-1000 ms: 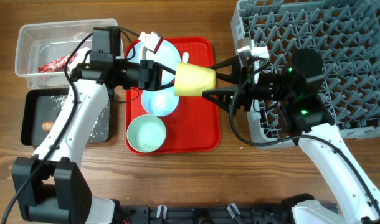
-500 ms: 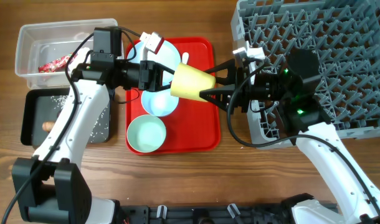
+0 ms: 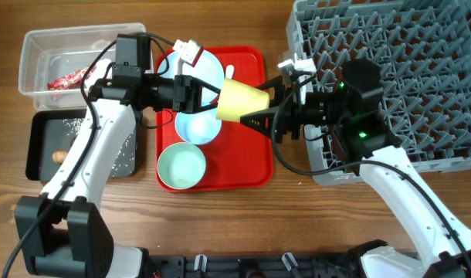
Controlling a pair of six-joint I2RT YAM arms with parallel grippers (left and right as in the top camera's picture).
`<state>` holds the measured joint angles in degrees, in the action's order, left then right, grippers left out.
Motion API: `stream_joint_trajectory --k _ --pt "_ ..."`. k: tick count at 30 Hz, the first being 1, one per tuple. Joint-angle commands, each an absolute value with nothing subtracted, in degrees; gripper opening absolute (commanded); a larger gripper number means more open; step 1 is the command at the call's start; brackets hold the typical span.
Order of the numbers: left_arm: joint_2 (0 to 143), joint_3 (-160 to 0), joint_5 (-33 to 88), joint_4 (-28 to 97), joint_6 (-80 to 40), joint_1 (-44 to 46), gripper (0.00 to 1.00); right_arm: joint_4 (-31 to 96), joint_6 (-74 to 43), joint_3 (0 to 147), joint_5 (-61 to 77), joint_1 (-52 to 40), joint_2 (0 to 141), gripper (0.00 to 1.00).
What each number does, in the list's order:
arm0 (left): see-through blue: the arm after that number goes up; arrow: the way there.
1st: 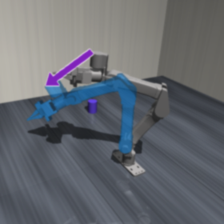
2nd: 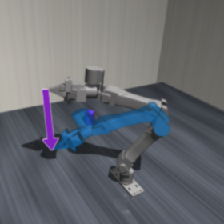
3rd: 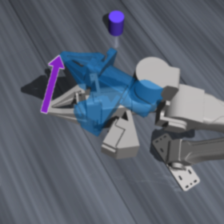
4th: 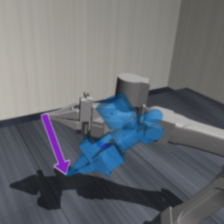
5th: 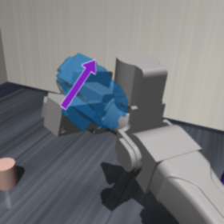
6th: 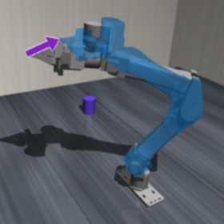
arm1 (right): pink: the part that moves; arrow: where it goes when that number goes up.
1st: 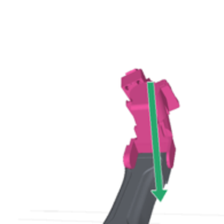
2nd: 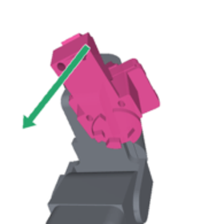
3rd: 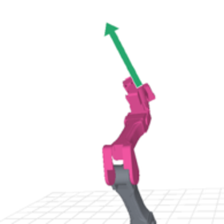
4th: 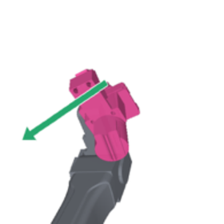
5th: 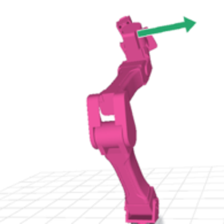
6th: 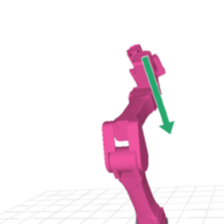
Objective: Sort waste into correct bins and load items into the dishwasher rack
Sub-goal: 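Carry the yellow cup right and place it in the rack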
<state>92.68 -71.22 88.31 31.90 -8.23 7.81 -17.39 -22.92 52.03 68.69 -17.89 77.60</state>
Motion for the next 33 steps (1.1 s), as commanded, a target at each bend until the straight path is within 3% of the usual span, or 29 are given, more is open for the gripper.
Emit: stream_joint_trajectory --k 1,15,20,25,31,33 --pt "92.14 -71.68 89.69 31.88 -8.14 8.16 0.04 -20.62 -22.70 52.93 71.31 -18.04 78.37 0.76" --pt "92.14 -71.68 89.06 31.90 -8.14 8.14 0.04 -24.18 -24.62 52.93 73.87 -18.04 78.37 0.56" --pt "92.14 -71.68 89.03 31.90 -8.14 8.14 0.10 -24.21 -24.97 52.93 73.93 -16.99 78.37 0.51" --pt "92.14 -71.68 88.88 31.90 -8.14 8.14 0.10 -22.50 -25.93 52.93 76.79 -10.22 78.37 0.45" --pt "92.14 -71.68 87.90 31.90 -8.14 8.14 0.10 -15.51 -25.52 52.93 76.53 2.09 78.37 0.45" --pt "92.14 -71.68 85.27 31.90 -8.14 8.14 0.11 -12.60 -25.63 52.93 73.93 5.72 78.08 0.40"
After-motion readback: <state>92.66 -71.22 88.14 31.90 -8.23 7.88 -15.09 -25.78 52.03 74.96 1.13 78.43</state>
